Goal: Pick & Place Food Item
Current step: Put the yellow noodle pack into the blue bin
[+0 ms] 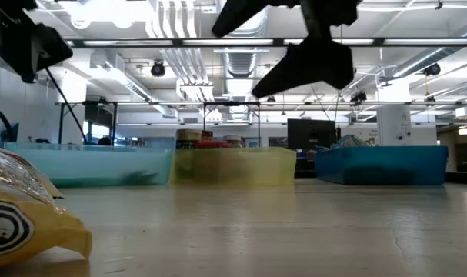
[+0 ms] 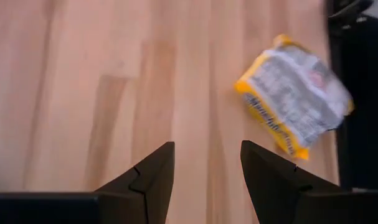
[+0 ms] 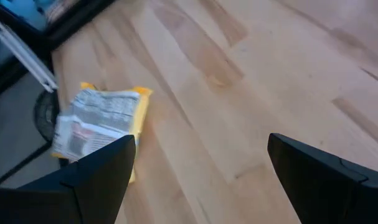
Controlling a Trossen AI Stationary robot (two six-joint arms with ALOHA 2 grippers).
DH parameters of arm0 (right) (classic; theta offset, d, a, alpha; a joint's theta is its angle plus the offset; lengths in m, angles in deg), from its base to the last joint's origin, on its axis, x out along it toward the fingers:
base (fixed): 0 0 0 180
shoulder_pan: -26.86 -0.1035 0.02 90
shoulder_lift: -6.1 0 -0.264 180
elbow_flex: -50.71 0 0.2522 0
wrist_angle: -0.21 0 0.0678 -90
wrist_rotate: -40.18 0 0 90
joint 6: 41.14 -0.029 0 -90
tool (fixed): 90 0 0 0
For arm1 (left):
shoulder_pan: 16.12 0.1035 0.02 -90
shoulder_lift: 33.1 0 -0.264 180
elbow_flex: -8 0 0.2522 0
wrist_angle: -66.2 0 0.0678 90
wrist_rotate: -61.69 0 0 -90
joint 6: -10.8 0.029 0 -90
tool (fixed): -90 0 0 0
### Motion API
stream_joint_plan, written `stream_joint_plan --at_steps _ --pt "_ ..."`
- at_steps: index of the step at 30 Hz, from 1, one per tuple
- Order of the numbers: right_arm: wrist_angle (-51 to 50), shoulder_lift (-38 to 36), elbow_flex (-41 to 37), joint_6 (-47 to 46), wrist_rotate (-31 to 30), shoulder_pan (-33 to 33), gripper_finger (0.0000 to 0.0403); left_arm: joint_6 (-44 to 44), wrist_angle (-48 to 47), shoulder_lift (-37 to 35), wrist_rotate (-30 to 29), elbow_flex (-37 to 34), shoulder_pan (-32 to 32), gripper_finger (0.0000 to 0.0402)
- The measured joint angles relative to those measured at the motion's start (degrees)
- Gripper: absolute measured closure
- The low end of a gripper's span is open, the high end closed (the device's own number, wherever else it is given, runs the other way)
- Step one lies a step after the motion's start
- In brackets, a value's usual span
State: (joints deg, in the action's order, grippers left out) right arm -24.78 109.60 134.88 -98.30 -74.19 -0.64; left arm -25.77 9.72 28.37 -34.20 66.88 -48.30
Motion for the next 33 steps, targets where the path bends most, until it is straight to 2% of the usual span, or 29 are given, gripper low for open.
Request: stream_joint_plan --at_steps 2,7,9,14,18,24,33 --pt "-0.3 2.0 1.6 0.1 0.8 0.6 0.0038 -0.1 2.8 0.2 -3.1 -0.4 -2.8 0.0215" --pt "-0.8 5.6 7.1 2.4 2.6 1.1 0.0038 -0.8 6.0 0.8 -16.0 -1.0 -6.0 0.0215" --pt "-3.7 6.0 9.5 4.9 3.1 1.1 0.0038 -0.8 8.9 1.2 -16.9 -1.8 -5.6 0.0215" --pt "-9.3 5.9 14.2 8.0 1.8 0.6 0.0038 -2.5 17.2 4.4 -11.6 -3.4 -2.9 0.0215" --pt "-11.1 5.2 14.8 8.1 -1.0 -0.2 0.0038 -7.6 22.2 10.1 -8.0 -3.6 -2.4 0.0215" --pt "-12.8 5.1 14.2 7.7 -0.4 -0.7 0.0038 -18.3 24.3 19.4 -5.7 -3.6 -2.3 0.0215" --pt "-13.0 5.0 13.8 6.5 -0.6 -0.7 0.0038 -20.0 35.2 26.2 1.0 -3.6 -2.1 0.0215"
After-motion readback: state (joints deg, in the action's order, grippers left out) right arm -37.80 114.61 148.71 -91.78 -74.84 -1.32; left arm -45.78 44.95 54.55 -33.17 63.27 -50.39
